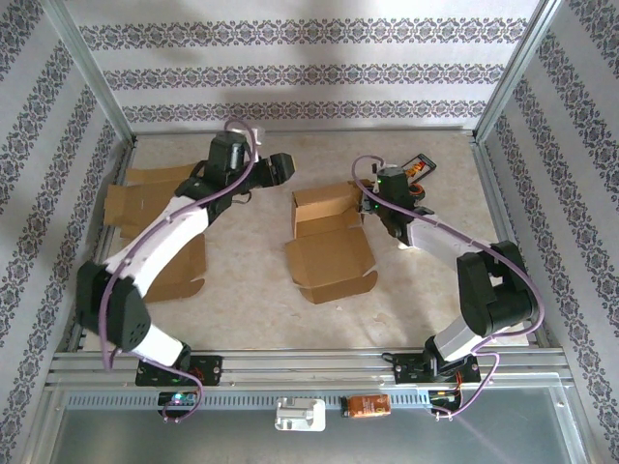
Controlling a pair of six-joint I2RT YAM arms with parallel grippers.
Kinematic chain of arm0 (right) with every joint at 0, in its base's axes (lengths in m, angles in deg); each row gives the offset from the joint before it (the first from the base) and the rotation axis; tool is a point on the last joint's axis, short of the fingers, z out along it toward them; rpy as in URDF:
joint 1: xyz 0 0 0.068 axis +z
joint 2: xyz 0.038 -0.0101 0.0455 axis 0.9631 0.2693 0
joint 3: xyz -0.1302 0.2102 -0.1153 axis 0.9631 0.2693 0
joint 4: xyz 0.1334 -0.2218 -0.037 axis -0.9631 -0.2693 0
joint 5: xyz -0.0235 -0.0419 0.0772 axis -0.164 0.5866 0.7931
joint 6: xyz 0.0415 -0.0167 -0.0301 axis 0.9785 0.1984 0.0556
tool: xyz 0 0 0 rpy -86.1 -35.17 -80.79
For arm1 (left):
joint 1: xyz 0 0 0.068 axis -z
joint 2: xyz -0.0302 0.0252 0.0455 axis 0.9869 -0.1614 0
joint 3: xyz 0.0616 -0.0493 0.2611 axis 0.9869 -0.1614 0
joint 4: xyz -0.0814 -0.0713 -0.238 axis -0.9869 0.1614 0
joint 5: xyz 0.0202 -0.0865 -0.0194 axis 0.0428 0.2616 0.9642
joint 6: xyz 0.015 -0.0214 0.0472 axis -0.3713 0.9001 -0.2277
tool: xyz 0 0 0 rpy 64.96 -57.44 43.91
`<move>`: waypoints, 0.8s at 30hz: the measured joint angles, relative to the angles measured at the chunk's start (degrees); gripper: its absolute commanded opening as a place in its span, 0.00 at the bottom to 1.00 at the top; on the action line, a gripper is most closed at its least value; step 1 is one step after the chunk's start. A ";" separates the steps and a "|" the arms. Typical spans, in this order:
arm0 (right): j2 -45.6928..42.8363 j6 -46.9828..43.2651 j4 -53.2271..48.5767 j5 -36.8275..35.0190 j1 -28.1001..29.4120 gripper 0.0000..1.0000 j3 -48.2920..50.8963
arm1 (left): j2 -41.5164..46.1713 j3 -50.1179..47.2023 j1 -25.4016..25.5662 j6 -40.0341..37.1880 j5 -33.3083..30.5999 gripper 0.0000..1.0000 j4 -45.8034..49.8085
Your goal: Fold the paper box
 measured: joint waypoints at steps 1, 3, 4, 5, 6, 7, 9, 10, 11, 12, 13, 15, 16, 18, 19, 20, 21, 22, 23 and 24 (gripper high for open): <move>0.00 0.85 -0.24 -1.38 0.74 0.04 -0.07 | 1.57 -0.57 1.33 -0.42 -2.32 0.52 0.02; 0.02 2.58 -1.44 -4.20 1.92 0.04 -0.70 | 4.11 -2.38 5.66 -0.28 -7.13 0.43 -0.02; 0.02 3.52 -2.08 -5.64 2.25 0.04 -1.09 | 4.66 -3.34 7.85 -0.11 -8.94 0.42 -0.04; 0.02 4.52 -2.99 -7.26 2.51 0.04 -1.70 | 4.85 -4.50 10.21 0.26 -10.64 0.39 -0.02; 0.04 5.35 -3.61 -8.61 2.51 0.04 -2.19 | 4.81 -5.64 12.04 0.63 -12.02 0.37 -0.13; 0.04 6.45 -4.46 -10.23 2.51 0.04 -2.75 | 4.66 -7.10 13.99 1.11 -13.38 0.35 -0.15; 0.04 8.17 -5.79 -13.16 2.51 0.04 -3.41 | 4.20 -9.99 16.90 2.08 -15.13 0.32 -0.17; 0.04 8.94 -6.49 -14.56 2.51 0.04 -3.61 | 3.91 -11.52 17.97 2.47 -15.32 0.32 -0.63; 0.04 9.70 -7.37 -15.80 2.49 0.04 -3.76 | 3.72 -13.16 18.78 2.80 -15.17 0.32 -1.68; 0.04 10.14 -8.13 -16.65 2.49 0.04 -3.91 | 3.48 -14.29 19.23 2.86 -14.53 0.31 -2.97; 0.13 10.67 -9.22 -17.51 2.47 0.04 -4.28 | 2.91 -15.26 19.54 2.99 -13.55 0.30 -4.39; 0.61 11.67 -10.82 -18.53 2.45 0.04 -5.27 | 0.17 -15.15 19.82 3.21 -10.73 0.26 -6.82; 1.05 12.24 -11.56 -18.88 2.19 0.04 -6.01 | -2.08 -14.23 19.93 3.19 -8.83 0.23 -7.87; 1.92 13.44 -12.46 -19.19 2.08 0.04 -7.28 | -8.57 -10.47 20.48 3.19 -4.09 0.19 -9.27; 2.23 14.01 -12.55 -19.26 2.08 0.04 -7.56 | -11.56 -8.52 20.76 3.21 -2.21 0.17 -9.42; 2.56 14.56 -12.87 -19.34 2.08 0.04 -7.78 | -15.21 -6.16 21.18 3.21 -0.22 0.16 -9.64; 2.78 15.08 -13.16 -19.37 2.08 0.04 -7.85 | -18.82 -4.04 21.59 3.28 1.66 0.15 -9.84; 2.91 15.61 -13.60 -19.37 2.08 0.04 -7.87 | -21.53 -2.75 21.86 3.28 3.13 0.13 -10.10; 2.99 16.00 -14.21 -19.39 2.08 0.04 -7.87 | -24.17 -1.73 22.14 3.26 4.79 0.12 -10.19; 3.02 16.26 -14.71 -19.37 2.08 0.04 -7.87 | -26.49 -1.11 22.23 3.23 6.45 0.11 -10.32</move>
